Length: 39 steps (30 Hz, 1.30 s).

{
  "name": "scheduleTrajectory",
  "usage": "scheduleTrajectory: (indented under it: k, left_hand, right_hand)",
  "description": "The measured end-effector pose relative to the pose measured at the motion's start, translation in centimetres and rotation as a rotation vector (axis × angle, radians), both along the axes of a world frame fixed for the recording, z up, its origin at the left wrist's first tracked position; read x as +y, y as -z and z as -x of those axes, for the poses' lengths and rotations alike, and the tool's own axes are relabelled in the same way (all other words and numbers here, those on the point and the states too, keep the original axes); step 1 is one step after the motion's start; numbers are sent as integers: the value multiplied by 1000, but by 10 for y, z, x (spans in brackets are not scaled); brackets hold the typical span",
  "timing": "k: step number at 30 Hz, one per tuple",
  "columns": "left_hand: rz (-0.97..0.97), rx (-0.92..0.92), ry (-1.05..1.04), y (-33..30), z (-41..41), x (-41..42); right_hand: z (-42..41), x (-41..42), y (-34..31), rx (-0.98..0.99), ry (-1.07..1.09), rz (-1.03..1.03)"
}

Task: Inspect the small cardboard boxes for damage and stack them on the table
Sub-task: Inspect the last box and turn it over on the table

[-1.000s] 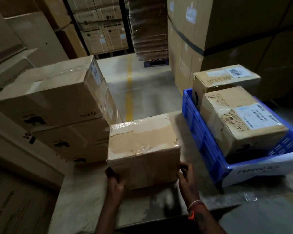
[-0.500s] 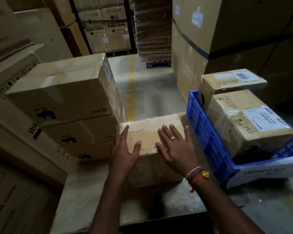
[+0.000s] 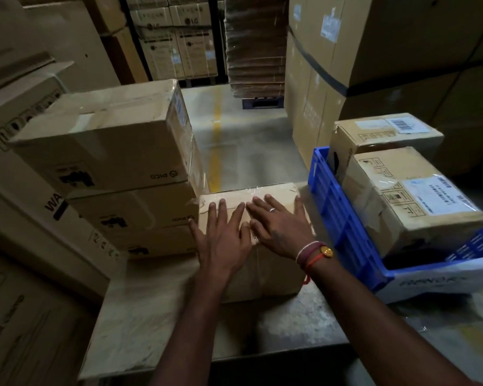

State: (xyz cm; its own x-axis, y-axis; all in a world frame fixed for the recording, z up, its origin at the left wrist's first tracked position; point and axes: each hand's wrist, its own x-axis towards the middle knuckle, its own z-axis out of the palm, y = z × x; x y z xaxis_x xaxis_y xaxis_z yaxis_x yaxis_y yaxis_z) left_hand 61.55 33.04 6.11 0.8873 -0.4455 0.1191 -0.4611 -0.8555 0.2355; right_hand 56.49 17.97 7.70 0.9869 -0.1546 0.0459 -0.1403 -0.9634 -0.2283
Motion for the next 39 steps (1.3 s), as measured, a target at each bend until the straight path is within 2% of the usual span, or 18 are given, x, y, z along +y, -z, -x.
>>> scheduleTrajectory:
  k: [6,8,10,13,15,18,22,24,26,28,33,39]
  left_hand:
    - [124,170,-95,-1,-10,23]
    - [207,136,-75,-2,-4,26]
    - [397,174,-85,4,-9,28]
    - [763,456,-267,7,-22,31]
    - [838,546,-299,9,-26,32]
    - [896,534,-274,3,-23,30]
    - [1080,495,-266,-4,-14,26]
    - [1119,473,-255,-2,-6,28]
    - [1148,504,-255,11,4,33]
    - [1103,505,-311,31,18,40]
    - [1043,438,-439,75,57,57]
    - [910,496,-451,111,84,70]
  right_hand:
    - [7,-19,3,102,149,-25]
    - [7,-18,5,86,169,-89]
    - [9,-22,1,30,258,-248]
    - [10,-29,-9,-68,383,-639]
    - [12,-30,-13,-136,394,-825]
    - [21,-30,-9,-254,426,-936]
    - [40,-23,-2,-478,429,-992]
    - [54,-16,8,-543,420,-1001]
    - [71,-7,26,-525,443,-944]
    - [85,-1,55,-507,478,-856]
    - [109,7,109,-513,483,-795]
    - [135,9,141,-424,495,-796]
